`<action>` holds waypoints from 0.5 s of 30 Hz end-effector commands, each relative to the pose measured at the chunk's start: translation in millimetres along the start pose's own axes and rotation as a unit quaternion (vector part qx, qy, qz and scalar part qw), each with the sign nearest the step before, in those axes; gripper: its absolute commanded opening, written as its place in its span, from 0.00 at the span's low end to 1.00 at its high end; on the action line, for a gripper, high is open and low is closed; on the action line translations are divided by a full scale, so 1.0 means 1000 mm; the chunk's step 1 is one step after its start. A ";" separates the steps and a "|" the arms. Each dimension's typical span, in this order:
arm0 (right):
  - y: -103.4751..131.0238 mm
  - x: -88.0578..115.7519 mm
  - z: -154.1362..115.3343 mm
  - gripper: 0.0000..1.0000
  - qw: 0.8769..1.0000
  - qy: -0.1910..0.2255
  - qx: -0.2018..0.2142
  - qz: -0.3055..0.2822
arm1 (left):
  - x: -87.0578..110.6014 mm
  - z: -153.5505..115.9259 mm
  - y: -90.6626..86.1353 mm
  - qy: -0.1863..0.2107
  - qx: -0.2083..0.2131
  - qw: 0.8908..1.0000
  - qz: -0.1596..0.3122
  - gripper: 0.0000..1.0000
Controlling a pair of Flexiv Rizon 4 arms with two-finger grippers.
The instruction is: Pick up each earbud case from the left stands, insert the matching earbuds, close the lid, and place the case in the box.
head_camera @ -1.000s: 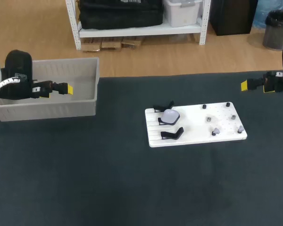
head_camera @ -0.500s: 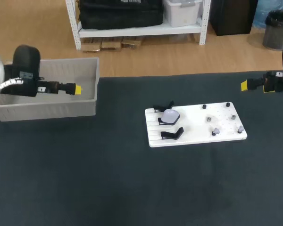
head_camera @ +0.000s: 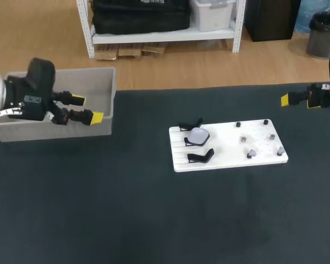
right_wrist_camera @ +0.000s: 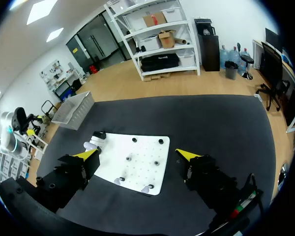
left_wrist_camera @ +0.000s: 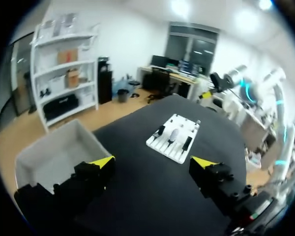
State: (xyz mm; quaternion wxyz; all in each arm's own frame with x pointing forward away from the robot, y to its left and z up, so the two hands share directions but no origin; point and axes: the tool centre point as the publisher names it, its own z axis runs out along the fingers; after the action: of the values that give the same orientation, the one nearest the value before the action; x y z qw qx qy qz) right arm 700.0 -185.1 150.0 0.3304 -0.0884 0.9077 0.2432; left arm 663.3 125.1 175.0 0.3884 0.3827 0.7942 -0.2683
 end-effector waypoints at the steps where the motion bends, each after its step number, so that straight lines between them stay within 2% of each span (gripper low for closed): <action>1: 0.000 0.000 0.000 1.00 1.000 0.000 0.000 0.000 | 0.003 -0.004 0.005 -0.092 0.236 0.958 0.134 1.00; 6: 0.000 0.000 0.000 1.00 1.000 0.000 0.000 0.000 | 0.003 -0.004 0.005 -0.092 0.236 0.958 0.134 1.00; 8: 0.000 0.000 0.000 1.00 1.000 0.000 0.000 0.000 | 0.006 0.015 -0.005 -0.094 0.221 0.962 0.132 1.00; 9: 0.000 0.000 0.000 1.00 1.000 0.000 0.000 0.000 | 0.008 0.028 -0.008 -0.081 0.196 0.970 0.121 1.00; 15: 0.000 0.000 0.000 1.00 1.000 0.000 0.000 0.000 | 0.004 0.097 -0.031 -0.066 0.154 0.978 0.125 1.00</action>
State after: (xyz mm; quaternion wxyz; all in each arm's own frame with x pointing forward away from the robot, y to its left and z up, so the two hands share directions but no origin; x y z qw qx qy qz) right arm 700.0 -185.0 150.0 0.3304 -0.0885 0.9077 0.2432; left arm 659.6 88.5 149.2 0.3906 0.5255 0.6638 -0.3615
